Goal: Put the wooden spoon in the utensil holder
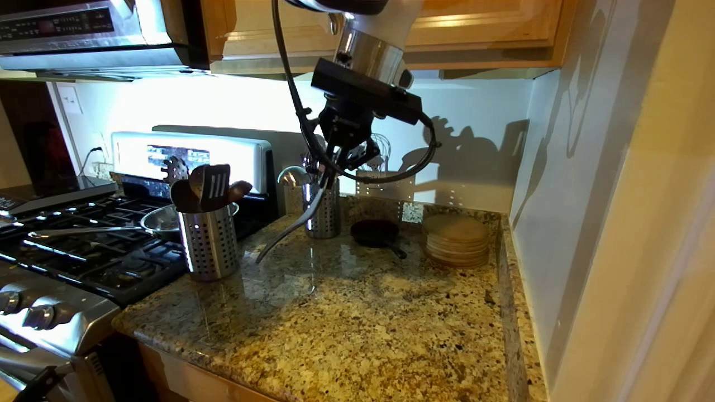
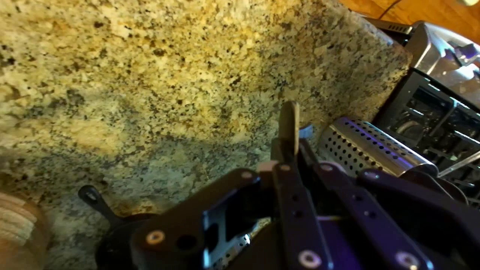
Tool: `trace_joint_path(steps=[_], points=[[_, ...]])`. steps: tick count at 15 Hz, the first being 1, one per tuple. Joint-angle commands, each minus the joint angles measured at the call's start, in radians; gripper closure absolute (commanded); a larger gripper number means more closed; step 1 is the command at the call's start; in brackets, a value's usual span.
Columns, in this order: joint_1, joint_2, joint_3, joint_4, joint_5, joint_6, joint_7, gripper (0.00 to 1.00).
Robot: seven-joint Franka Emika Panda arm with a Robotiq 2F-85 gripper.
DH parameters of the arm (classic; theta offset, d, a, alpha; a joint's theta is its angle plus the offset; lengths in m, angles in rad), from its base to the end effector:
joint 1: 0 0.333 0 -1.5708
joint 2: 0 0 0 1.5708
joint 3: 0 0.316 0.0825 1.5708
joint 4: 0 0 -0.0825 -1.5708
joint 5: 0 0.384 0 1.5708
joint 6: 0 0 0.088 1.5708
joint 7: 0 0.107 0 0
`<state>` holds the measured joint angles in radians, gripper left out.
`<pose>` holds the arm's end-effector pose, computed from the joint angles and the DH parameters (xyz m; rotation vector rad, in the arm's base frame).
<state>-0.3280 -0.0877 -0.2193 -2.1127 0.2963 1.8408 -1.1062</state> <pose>0.4420 -0.2440 0.4418 -2.7291 -0.6317 -0.1300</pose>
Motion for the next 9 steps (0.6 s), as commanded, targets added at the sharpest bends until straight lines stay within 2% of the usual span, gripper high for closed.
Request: trace_joint_path(steps=[1, 8, 9], points=[[0.052, -0.136, 0.002, -0.108, -0.095, 0.123, 0.086, 0.94], [0.116, -0.274, 0.023, -0.185, -0.229, 0.236, 0.204, 0.94], [0.130, -0.205, -0.009, -0.121, -0.196, 0.185, 0.159, 0.93]])
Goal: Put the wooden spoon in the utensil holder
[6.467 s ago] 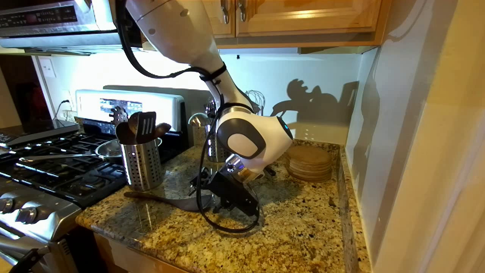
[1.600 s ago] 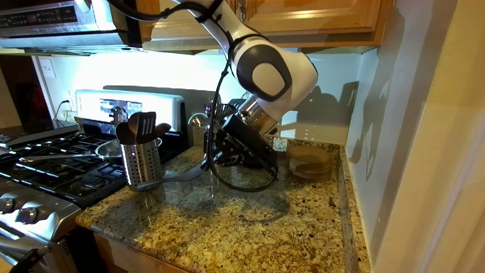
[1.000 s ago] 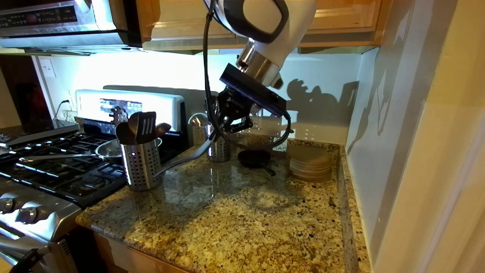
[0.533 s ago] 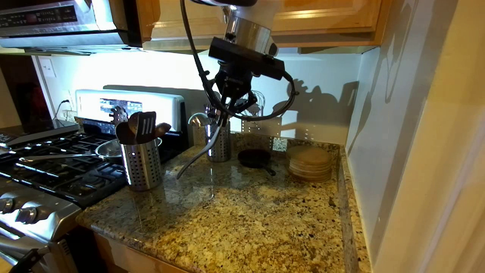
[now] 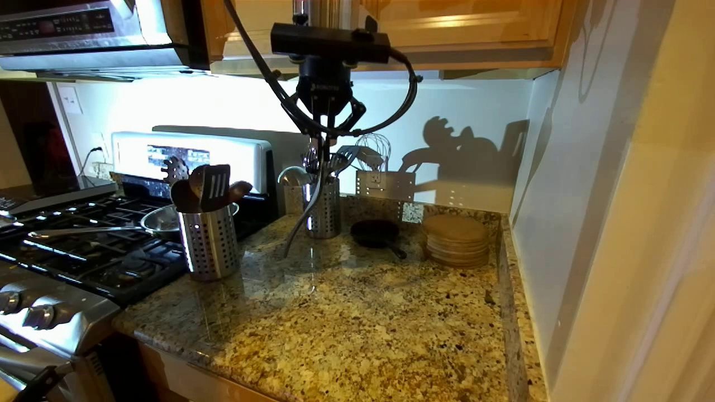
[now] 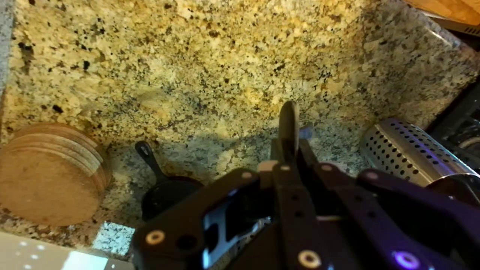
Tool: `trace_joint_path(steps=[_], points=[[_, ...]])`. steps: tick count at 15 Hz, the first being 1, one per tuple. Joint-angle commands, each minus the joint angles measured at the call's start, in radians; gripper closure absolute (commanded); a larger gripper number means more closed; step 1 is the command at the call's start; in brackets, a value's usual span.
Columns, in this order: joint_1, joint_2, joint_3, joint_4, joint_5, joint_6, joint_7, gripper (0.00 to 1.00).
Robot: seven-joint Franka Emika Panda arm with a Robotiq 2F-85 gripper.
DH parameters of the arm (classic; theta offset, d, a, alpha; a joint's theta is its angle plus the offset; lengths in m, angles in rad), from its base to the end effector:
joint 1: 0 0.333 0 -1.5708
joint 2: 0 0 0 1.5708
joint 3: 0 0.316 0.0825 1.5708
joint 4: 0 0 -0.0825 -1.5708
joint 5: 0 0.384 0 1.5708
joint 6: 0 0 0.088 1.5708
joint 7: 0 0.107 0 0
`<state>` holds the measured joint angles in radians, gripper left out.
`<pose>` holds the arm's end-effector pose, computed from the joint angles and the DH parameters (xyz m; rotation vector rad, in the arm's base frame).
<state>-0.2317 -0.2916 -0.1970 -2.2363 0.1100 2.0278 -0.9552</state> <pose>0.4309 -0.1958 0.4945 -2.9689 -0.7386 -0.2432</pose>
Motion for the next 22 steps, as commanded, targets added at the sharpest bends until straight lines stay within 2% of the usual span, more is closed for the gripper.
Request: trace_joint_path(steps=[1, 9, 13, 22], points=[[0.040, -0.018, -0.028, -0.006, -0.021, 0.005, 0.021, 0.93], [0.045, -0.039, -0.027, -0.026, -0.028, 0.013, 0.029, 0.95], [0.061, -0.132, -0.006, -0.024, -0.086, -0.033, 0.002, 0.95], [0.174, -0.326, 0.035, 0.044, -0.197, -0.177, -0.084, 0.95]])
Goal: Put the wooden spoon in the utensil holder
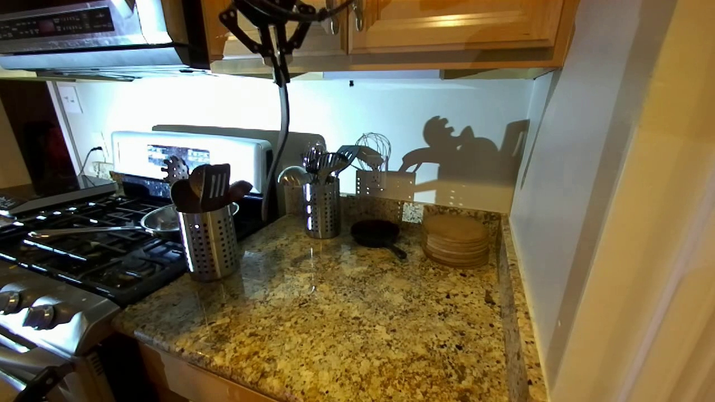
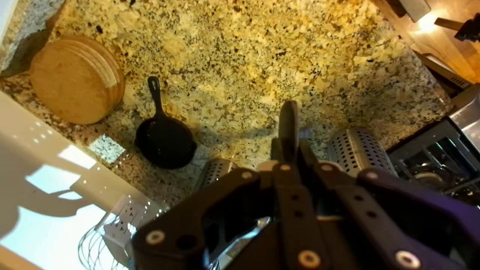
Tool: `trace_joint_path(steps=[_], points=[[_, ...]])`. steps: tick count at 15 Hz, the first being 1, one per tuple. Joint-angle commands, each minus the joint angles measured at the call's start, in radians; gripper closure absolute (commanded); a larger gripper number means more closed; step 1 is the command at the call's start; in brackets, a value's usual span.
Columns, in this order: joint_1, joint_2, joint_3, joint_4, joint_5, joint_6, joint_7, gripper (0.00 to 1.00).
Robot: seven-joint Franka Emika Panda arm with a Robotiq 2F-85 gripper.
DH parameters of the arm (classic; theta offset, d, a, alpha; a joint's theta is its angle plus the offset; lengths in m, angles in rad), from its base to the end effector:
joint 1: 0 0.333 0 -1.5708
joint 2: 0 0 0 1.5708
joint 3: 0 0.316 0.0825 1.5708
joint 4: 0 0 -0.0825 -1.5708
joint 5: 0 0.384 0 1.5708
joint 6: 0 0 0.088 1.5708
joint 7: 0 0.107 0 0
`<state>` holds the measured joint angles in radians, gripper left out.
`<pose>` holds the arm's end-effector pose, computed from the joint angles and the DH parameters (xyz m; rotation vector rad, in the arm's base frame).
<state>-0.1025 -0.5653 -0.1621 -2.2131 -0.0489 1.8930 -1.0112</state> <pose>0.3845 -0.1225 0.6107 2.7936 1.1336 0.3278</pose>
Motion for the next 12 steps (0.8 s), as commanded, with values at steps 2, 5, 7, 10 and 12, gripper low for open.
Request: trace_joint_path(steps=[2, 5, 7, 10, 12], points=[[0.070, -0.076, 0.008, 0.043, -0.051, -0.057, -0.049, 0.95], [0.101, -0.098, 0.027, 0.082, -0.077, -0.071, -0.076, 0.96], [0.119, -0.107, 0.043, 0.104, -0.097, -0.066, -0.091, 0.95], [0.142, -0.112, 0.068, 0.137, -0.124, -0.057, -0.108, 0.95], [0.162, -0.113, 0.077, 0.156, -0.130, -0.052, -0.121, 0.96]])
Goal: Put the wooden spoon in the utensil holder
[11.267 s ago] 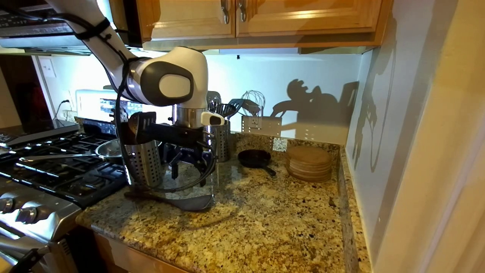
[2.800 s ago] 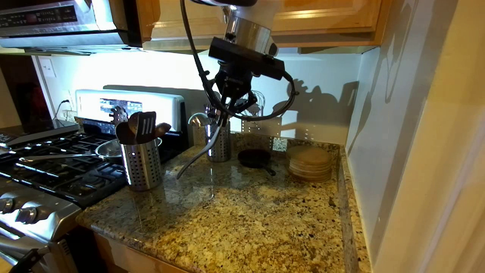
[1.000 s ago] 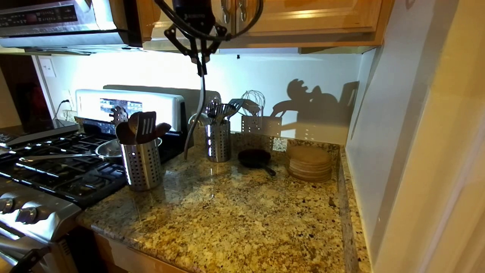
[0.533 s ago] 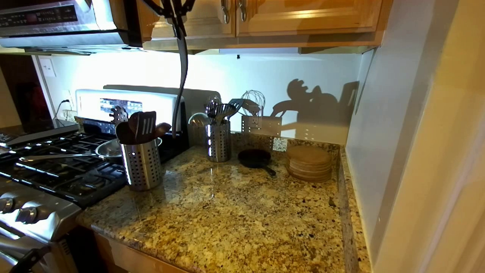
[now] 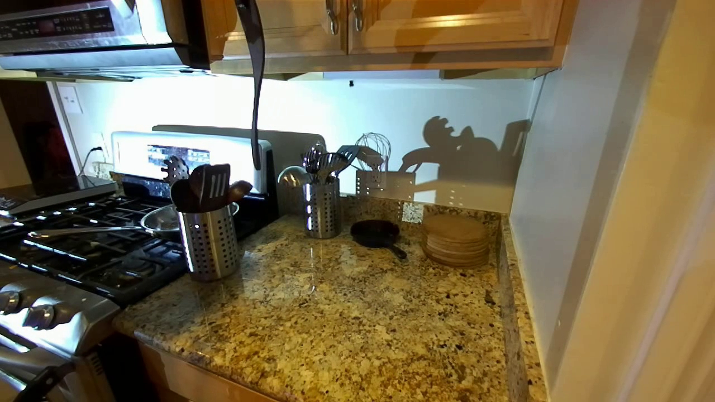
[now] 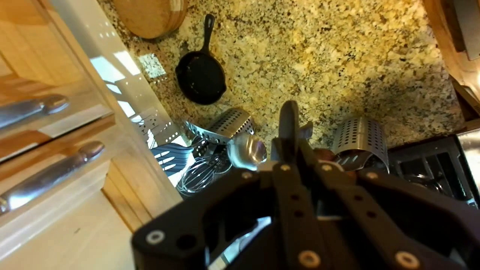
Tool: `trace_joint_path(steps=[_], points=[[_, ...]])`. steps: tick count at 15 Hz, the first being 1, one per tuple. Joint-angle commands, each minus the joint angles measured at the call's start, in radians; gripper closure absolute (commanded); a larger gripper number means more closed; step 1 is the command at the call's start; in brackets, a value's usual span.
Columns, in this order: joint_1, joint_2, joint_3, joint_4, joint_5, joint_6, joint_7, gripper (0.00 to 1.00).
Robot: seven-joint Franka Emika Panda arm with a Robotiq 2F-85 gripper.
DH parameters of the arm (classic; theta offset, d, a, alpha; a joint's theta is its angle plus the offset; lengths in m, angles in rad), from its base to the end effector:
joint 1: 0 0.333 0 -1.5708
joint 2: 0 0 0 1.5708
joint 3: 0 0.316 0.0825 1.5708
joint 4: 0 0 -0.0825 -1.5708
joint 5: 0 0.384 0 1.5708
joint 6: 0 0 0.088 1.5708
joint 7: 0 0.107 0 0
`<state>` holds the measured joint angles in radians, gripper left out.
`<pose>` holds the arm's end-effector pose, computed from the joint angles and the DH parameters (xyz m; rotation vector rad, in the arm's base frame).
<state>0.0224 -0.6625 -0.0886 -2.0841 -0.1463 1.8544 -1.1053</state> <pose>0.3616 -0.0492 0.7103 2.4149 1.4086 0.4399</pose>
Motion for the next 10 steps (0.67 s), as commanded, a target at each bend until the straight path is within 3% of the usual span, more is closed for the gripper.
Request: trace_joint_path(steps=[1, 10], points=[[0.047, -0.013, 0.008, 0.037, -0.031, -0.010, -0.036, 0.96], [0.123, -0.004, 0.026, 0.081, 0.004, 0.004, -0.115, 0.95]])
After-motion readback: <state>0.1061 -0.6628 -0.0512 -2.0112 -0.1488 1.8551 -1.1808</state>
